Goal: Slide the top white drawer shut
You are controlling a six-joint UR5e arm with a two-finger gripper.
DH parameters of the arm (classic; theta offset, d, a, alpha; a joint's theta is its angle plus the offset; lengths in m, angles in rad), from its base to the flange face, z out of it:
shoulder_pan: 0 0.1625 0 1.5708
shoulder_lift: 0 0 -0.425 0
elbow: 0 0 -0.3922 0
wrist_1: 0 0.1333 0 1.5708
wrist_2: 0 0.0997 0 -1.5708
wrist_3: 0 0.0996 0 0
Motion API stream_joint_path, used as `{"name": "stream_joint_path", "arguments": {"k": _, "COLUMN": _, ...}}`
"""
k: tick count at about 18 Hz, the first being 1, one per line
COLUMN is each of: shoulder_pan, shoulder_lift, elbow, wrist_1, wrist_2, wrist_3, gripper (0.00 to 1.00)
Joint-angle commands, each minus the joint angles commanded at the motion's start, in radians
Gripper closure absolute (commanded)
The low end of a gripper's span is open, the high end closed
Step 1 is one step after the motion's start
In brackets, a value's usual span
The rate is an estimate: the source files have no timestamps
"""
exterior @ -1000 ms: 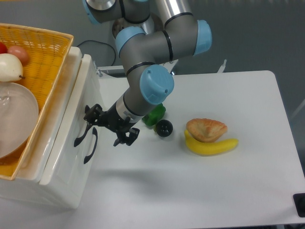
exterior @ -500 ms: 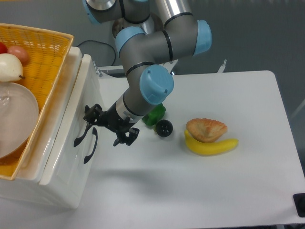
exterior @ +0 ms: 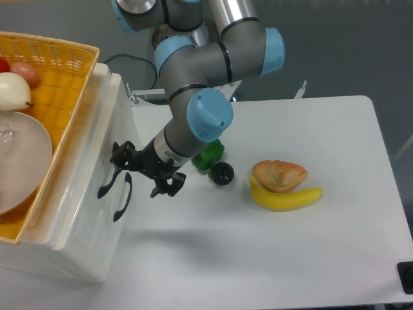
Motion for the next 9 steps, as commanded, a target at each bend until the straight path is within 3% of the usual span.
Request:
{"name": "stream_joint_path", "arguments": {"k": 7, "shoulder_pan": 0.067, "shoulder_lift": -0.011, "elbow": 0.049, "wrist_1": 0.028, "wrist_2": 0.009, "wrist_3": 0.020, "gripper": 0.00}}
{"name": "stream_joint_path", "arguments": {"k": 9, "shoulder_pan": 0.097, "shoulder_lift": -0.011, "elbow": 0.051, "wrist_1": 0.046, "wrist_2": 0.011, "wrist_3": 0.105, "gripper": 0.00}}
